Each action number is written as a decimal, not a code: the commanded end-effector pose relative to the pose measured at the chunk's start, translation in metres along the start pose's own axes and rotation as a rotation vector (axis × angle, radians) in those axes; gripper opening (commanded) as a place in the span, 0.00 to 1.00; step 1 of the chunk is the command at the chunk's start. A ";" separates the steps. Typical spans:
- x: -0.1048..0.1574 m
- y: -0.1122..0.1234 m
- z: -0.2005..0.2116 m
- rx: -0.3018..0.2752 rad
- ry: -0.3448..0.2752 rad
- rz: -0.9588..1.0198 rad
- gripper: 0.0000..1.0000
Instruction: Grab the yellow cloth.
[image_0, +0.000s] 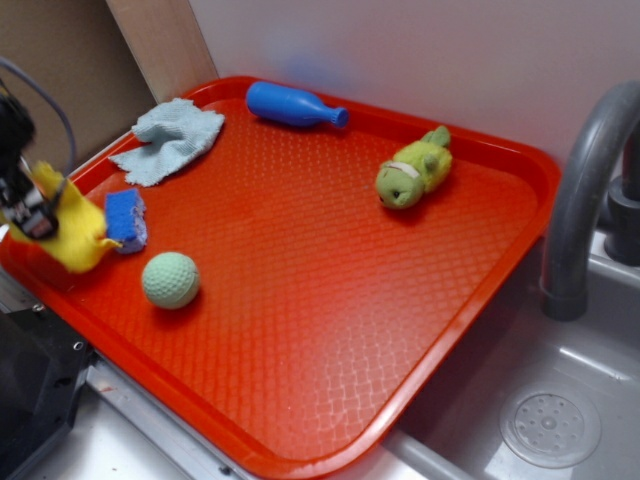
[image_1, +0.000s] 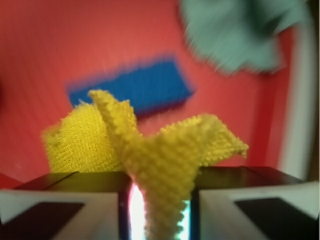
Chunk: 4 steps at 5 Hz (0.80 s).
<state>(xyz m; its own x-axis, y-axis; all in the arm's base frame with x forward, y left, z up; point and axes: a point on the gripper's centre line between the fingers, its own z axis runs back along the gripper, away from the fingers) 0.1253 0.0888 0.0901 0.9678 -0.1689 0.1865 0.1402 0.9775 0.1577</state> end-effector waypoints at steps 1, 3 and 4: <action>0.077 -0.049 0.102 0.023 0.022 0.249 0.00; 0.109 -0.022 0.155 -0.104 0.148 0.427 0.00; 0.106 -0.023 0.138 -0.102 0.143 0.457 0.00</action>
<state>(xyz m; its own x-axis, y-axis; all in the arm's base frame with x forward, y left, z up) 0.1926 0.0242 0.2306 0.9581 0.2823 0.0492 -0.2829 0.9591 0.0054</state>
